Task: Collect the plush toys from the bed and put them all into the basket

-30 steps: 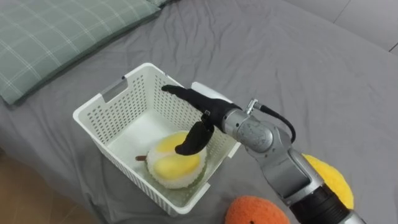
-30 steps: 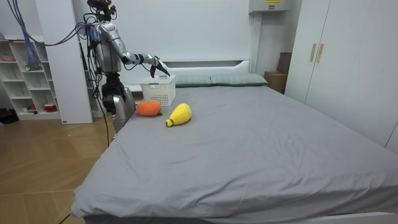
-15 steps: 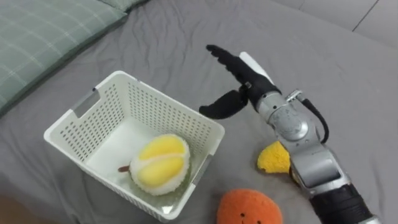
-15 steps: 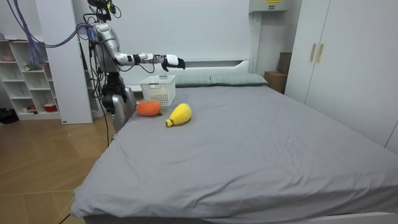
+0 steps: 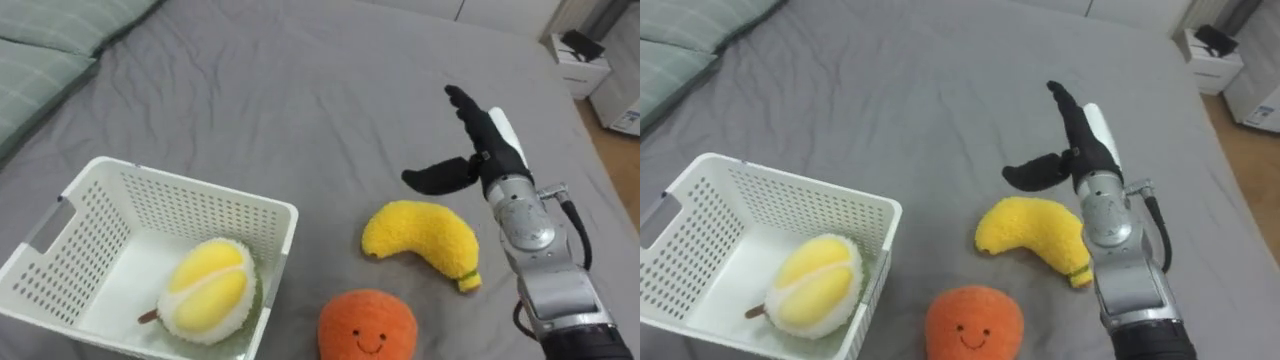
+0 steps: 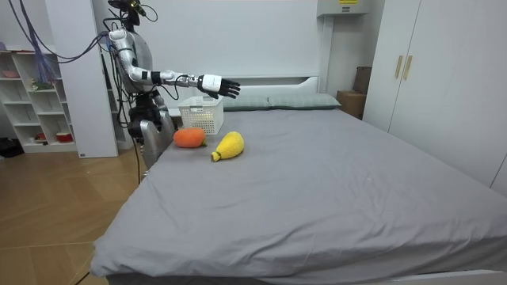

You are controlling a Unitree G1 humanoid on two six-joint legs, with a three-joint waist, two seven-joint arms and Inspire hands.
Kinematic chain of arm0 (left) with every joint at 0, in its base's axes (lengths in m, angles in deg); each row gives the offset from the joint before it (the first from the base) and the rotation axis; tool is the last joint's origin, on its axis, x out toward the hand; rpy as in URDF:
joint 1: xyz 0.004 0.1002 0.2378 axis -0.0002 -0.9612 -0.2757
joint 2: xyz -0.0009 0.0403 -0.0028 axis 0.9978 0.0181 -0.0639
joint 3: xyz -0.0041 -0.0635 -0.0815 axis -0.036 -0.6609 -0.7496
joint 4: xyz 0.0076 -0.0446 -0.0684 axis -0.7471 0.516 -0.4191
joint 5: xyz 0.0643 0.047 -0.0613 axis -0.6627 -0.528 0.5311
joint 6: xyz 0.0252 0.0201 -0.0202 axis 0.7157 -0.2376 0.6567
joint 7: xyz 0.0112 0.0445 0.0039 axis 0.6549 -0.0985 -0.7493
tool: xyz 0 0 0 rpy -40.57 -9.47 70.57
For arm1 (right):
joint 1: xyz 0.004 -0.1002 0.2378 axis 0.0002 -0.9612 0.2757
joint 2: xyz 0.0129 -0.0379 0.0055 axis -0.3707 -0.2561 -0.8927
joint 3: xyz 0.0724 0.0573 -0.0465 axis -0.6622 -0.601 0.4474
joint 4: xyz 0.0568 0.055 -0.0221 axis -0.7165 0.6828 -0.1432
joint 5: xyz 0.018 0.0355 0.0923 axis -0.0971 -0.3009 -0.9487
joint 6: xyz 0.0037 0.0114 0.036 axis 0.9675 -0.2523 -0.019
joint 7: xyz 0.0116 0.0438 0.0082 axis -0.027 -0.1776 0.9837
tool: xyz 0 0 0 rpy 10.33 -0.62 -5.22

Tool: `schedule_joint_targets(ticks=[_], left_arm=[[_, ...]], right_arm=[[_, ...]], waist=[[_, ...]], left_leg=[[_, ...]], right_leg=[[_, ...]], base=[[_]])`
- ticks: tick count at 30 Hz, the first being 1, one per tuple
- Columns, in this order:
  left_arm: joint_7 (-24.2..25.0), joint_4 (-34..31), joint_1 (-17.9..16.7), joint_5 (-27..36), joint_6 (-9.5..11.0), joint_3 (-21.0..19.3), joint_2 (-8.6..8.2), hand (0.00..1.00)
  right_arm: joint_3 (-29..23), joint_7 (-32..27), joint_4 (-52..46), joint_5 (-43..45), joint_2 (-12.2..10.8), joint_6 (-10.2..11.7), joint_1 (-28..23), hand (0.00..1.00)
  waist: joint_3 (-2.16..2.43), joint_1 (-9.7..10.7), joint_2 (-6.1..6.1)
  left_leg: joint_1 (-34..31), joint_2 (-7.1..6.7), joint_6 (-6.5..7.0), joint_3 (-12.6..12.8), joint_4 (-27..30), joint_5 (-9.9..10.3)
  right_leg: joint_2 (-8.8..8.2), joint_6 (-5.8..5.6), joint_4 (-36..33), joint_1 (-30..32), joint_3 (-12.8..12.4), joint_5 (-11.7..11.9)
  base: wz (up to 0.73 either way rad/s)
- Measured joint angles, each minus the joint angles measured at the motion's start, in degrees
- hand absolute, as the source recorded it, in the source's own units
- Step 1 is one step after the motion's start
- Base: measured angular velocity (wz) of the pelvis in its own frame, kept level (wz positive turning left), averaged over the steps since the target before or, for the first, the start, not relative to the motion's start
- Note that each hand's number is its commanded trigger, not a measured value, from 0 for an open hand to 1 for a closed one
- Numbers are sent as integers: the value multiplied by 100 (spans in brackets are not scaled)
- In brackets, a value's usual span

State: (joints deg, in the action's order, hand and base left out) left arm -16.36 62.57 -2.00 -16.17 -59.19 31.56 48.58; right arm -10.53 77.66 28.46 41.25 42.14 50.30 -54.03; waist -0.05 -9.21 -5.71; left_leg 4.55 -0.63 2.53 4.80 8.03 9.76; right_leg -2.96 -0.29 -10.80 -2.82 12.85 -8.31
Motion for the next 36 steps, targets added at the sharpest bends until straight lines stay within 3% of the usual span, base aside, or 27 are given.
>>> schedule_joint_targets(ticks=[8, 16, 20, 25, 33, 36], left_arm=[[-3, 5, -67, 7, 82, 37, 18, 0], [-97, 45, -203, 82, 121, 102, 335, 0], [-131, 39, -77, 109, 124, 407, 439, 0], [-124, 43, 336, 232, 203, 743, 442, 0], [-121, 79, 522, 609, 256, 1197, 452, 0], [-114, 140, 545, 766, 323, 1281, 453, 0]], right_arm=[[-106, -183, 846, 69, 33, 95, 22, 0], [-96, -496, 2454, -143, 82, 174, 223, 0], [21, -913, 3316, -164, 151, 342, 681, 0], [179, -1073, 4339, -183, 347, 550, 1432, 0], [728, -1309, 4990, -180, 520, 733, 1811, 0], [847, -1318, 5197, -129, 545, 757, 1818, 0]], waist=[[29, 84, -44], [16, -61, -153], [-68, -134, -149], [-101, -245, -118], [-202, -406, 5], [-206, -533, 11]], left_leg=[[-39, 6, -2, 25, 6, 0], [-306, 9, -3, -23, 83, 1], [-801, 19, -4, -103, 280, -3], [-1497, 22, -4, -236, 484, -30], [-1809, 9, -7, -378, 520, -33], [-1960, 9, -6, -379, 519, -33]], right_leg=[[16, 7, -9, 63, 4, 6], [11, 21, -10, 275, 79, 27], [12, 44, 7, 628, 167, 112], [6, 76, 2, 1189, 305, 182], [-7, 76, 26, 1425, 463, 181], [-30, 75, 12, 1586, 460, 180]], base=[[-1], [3], [10], [13], [8], [1]])
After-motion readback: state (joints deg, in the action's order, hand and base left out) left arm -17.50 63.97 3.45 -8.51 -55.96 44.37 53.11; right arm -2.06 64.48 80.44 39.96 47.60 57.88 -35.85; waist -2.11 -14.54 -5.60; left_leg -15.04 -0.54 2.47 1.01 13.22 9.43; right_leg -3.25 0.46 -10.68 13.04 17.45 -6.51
